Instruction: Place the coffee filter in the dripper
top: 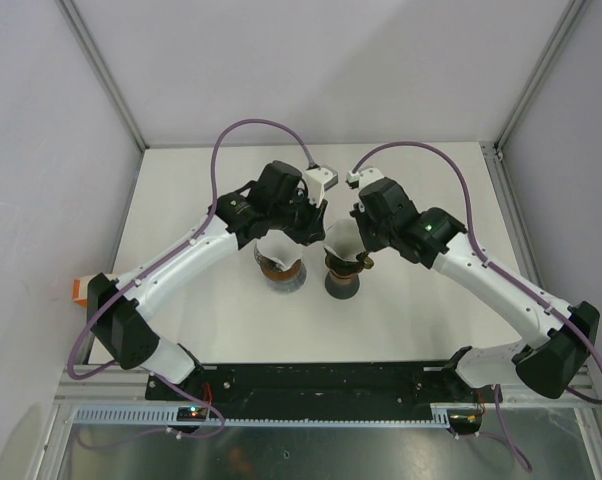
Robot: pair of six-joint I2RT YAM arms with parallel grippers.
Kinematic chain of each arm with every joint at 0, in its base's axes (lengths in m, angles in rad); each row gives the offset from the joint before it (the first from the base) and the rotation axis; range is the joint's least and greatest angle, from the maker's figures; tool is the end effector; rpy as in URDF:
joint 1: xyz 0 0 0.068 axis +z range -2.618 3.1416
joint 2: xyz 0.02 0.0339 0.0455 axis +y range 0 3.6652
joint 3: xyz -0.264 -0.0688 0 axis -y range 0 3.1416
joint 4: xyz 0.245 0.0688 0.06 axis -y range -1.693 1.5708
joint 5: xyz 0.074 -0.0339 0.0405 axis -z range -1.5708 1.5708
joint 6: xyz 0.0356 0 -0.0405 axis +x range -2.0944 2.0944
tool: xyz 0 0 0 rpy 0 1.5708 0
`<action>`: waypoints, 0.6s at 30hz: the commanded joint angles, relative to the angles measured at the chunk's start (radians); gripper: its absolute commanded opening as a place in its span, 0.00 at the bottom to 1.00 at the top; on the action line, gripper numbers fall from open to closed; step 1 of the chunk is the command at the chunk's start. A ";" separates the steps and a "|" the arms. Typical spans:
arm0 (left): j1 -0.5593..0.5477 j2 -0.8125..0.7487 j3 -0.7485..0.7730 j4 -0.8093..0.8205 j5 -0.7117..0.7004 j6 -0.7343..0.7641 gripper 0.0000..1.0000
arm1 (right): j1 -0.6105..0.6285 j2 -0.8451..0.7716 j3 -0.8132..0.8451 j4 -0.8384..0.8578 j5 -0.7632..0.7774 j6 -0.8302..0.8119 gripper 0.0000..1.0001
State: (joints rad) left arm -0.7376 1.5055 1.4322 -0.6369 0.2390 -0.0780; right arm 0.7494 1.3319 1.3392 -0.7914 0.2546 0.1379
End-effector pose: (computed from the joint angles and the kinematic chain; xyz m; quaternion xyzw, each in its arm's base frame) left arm 0.2414 -0.2308 0.3480 0.3393 0.8376 -0.2637 0.3372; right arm 0.2103 0.1834 0.3552 -0.2294 0.8883 0.0573 0.3937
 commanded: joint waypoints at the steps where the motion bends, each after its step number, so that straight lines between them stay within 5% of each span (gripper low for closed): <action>1: -0.003 -0.024 -0.003 0.015 0.007 0.024 0.20 | -0.004 -0.052 0.000 0.024 0.019 -0.019 0.02; 18: -0.003 -0.012 -0.024 0.014 0.013 0.042 0.21 | -0.023 -0.015 -0.026 0.019 0.028 -0.021 0.09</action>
State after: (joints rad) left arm -0.7376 1.5055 1.4208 -0.6212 0.2401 -0.0662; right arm 0.7296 1.3056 1.3247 -0.7891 0.2825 0.1215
